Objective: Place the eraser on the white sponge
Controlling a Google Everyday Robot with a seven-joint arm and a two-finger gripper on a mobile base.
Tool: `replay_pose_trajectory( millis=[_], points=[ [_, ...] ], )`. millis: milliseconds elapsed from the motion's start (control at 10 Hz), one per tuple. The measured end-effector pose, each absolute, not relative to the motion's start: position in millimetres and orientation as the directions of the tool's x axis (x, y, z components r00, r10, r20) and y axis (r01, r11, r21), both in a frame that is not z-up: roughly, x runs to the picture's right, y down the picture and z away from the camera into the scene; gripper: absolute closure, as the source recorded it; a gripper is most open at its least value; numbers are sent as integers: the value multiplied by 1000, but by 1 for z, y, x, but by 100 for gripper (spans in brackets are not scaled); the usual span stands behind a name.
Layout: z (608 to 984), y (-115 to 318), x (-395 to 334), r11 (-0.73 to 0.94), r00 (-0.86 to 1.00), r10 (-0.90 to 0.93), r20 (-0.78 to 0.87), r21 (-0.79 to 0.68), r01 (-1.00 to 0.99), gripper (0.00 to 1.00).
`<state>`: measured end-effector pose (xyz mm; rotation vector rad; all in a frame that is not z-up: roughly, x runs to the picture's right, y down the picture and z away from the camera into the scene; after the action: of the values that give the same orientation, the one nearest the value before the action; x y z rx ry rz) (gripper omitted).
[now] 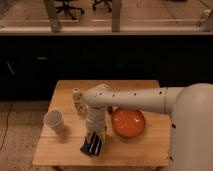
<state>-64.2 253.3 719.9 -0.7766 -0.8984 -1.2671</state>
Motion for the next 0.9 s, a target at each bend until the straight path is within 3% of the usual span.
replay_pose_trajectory(
  millis=[900],
  points=[
    [737,280,-98,80,-9,-410,912,46,996,100]
  ],
)
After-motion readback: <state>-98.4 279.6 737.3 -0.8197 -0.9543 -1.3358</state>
